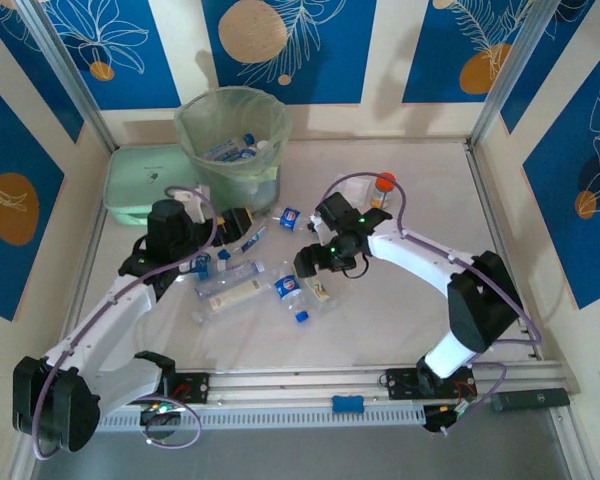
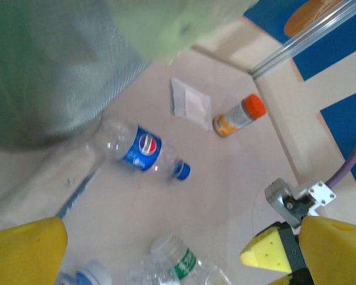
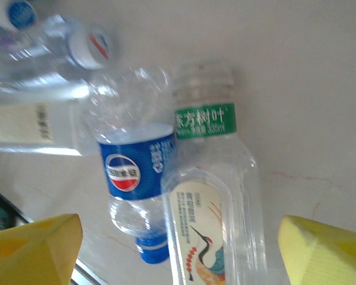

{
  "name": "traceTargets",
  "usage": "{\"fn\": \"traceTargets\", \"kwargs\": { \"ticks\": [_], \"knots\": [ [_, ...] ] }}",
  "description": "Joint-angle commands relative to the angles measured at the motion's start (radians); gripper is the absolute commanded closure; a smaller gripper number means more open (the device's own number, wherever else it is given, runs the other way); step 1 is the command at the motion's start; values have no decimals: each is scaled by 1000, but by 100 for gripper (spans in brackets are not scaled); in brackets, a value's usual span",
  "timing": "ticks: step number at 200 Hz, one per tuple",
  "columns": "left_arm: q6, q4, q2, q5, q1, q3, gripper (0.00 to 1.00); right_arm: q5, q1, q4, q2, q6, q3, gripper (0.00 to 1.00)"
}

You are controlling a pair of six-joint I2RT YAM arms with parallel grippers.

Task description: Put the plastic bottles in the bin

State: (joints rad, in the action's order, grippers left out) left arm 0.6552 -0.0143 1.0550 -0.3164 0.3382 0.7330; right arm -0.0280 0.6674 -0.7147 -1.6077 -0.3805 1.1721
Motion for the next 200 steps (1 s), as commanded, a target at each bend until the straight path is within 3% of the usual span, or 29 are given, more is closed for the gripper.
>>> {"fn": "traceTargets", "kwargs": {
  "ticks": [1, 59, 156, 200],
  "knots": [
    [80, 110, 13, 11, 43, -33, 0, 67, 32, -98, -52, 70, 45, 18],
    [119, 196, 134, 42, 148, -41, 0, 184, 85, -120, -189, 104, 109, 21],
    [121, 240, 247, 46, 203, 0, 0, 200, 78, -80, -276, 92, 116, 29],
    [115, 231, 247, 60, 210, 2, 0, 158, 45, -42, -249, 57, 96, 43]
  ]
}}
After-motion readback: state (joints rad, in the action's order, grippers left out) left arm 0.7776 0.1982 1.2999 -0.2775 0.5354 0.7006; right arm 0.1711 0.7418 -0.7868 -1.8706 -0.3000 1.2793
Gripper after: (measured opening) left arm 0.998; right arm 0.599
